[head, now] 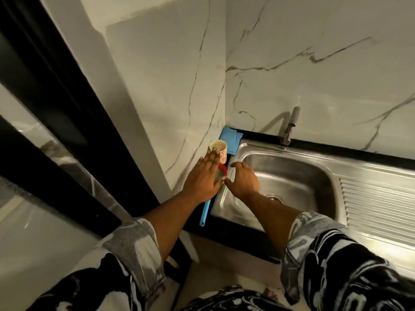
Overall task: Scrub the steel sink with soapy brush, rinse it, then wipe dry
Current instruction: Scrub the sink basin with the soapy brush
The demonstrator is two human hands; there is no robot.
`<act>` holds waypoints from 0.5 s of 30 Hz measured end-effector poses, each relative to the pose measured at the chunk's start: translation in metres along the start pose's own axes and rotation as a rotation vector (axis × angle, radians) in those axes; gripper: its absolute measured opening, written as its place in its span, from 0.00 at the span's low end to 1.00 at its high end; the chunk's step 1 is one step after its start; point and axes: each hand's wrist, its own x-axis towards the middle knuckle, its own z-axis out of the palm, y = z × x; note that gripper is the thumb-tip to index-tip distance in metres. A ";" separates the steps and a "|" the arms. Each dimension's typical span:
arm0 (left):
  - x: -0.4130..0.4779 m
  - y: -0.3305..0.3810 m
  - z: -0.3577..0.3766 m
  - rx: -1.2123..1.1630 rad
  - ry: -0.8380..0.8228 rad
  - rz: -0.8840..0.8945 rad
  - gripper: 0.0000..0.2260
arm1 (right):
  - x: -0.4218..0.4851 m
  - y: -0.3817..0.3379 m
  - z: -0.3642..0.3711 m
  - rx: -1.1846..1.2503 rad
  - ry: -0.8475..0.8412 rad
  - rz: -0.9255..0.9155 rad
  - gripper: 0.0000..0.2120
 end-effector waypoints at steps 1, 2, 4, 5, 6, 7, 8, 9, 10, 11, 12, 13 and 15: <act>-0.009 0.001 0.006 0.003 -0.027 -0.020 0.35 | -0.005 -0.005 0.009 0.053 -0.034 0.023 0.22; -0.019 0.002 0.008 -0.037 -0.054 -0.051 0.35 | -0.011 -0.012 0.015 0.074 -0.069 0.072 0.18; -0.045 0.005 0.025 -0.062 -0.090 -0.109 0.35 | -0.026 -0.024 0.029 0.066 -0.187 0.169 0.14; -0.057 0.004 0.034 -0.080 -0.116 -0.133 0.35 | -0.031 -0.028 0.041 0.063 -0.230 0.199 0.14; -0.069 0.003 0.042 -0.103 -0.126 -0.150 0.34 | -0.037 -0.034 0.046 0.059 -0.267 0.216 0.14; -0.078 0.001 0.049 -0.121 -0.132 -0.156 0.34 | -0.039 -0.037 0.055 0.055 -0.282 0.212 0.13; -0.087 -0.001 0.054 -0.135 -0.124 -0.153 0.34 | -0.044 -0.042 0.057 0.046 -0.300 0.223 0.13; -0.095 -0.002 0.058 -0.147 -0.137 -0.165 0.33 | -0.047 -0.045 0.064 0.042 -0.312 0.227 0.12; -0.102 -0.002 0.061 -0.160 -0.141 -0.177 0.33 | -0.051 -0.050 0.067 0.038 -0.324 0.234 0.12; -0.108 -0.001 0.063 -0.171 -0.150 -0.192 0.33 | -0.052 -0.051 0.074 0.038 -0.325 0.242 0.12; -0.112 0.000 0.064 -0.185 -0.144 -0.207 0.32 | -0.053 -0.053 0.078 0.040 -0.331 0.256 0.13; -0.115 0.000 0.064 -0.192 -0.150 -0.229 0.32 | -0.053 -0.053 0.083 0.050 -0.323 0.270 0.13; -0.119 -0.002 0.065 -0.206 -0.157 -0.262 0.31 | -0.052 -0.053 0.089 0.058 -0.311 0.299 0.13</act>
